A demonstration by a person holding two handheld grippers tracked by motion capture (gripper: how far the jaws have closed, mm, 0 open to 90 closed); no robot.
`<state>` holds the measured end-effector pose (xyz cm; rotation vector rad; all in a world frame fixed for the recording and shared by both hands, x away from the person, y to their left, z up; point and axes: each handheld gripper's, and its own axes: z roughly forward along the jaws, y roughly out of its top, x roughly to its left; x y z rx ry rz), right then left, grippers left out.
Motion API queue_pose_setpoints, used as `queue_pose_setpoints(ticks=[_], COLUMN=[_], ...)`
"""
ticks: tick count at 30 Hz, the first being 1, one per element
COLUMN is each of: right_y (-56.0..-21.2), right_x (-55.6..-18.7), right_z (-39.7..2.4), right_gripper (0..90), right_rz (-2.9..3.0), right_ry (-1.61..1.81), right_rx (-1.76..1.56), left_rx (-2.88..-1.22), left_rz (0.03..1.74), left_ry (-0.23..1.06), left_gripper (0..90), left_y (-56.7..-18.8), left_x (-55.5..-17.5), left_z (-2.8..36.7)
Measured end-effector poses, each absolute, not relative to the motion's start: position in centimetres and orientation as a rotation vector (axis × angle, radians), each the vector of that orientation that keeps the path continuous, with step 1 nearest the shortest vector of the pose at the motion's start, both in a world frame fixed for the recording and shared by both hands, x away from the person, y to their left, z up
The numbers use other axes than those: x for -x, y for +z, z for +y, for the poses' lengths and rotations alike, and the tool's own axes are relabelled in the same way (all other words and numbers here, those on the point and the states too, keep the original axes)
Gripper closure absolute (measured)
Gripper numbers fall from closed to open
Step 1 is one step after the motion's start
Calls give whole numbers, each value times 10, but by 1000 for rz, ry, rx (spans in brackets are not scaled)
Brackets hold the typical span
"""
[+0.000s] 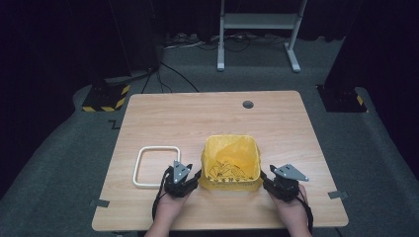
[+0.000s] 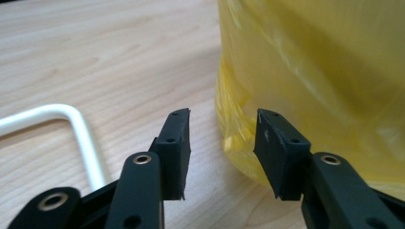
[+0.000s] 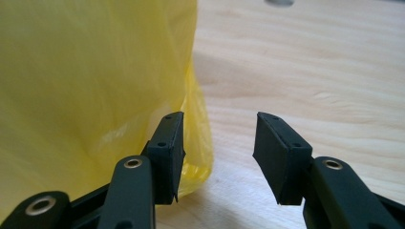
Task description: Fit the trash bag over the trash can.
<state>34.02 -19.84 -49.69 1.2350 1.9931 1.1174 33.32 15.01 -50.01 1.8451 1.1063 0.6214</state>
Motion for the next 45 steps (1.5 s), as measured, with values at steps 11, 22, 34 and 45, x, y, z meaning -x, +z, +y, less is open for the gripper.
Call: queue_pose_setpoints(ticks=[11,22,34,45], right_y=[-483,-482,-486,-492], right_x=[-329,-342,-359,-356], right_z=[-192,-224,-282,-291], right_gripper=[485,436,419,405], right_rz=[1916,1918,1871,1847], right_ry=[1179,1146,1131,1103], right_rx=[-1176,-1186,-1258,-1302], left_rx=[-1837,-1893,-1921,-1897], left_rz=[1072,1031,997,1029], left_ry=[603,566,527,577], left_gripper=[448,418,347,278], left_y=[-494,-490,-493,-492], left_x=[-330,-353,-379,-367], left_z=[139,93,46,94])
